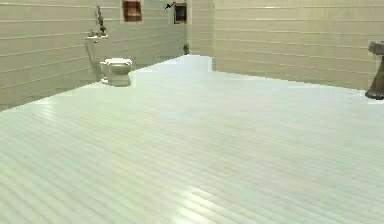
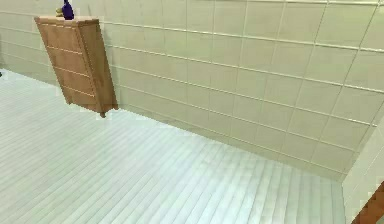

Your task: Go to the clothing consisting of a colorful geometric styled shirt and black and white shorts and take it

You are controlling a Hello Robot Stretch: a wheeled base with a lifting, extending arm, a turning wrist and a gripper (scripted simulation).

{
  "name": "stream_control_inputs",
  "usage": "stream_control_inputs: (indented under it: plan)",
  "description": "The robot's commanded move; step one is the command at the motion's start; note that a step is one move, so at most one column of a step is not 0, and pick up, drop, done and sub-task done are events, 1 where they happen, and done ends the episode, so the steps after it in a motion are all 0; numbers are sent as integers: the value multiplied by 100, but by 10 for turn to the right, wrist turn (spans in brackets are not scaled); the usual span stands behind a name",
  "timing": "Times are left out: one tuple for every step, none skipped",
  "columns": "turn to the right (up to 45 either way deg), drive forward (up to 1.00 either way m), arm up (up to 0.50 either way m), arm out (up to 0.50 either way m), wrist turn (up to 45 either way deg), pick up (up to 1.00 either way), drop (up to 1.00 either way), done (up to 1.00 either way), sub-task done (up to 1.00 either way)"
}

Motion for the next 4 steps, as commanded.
stream_control_inputs:
  plan:
    - [0,100,0,0,0,0,0,0,0]
    - [0,100,0,0,0,0,0,0,0]
    - [0,100,0,0,0,0,0,0,0]
    - [0,100,0,0,0,0,0,0,0]
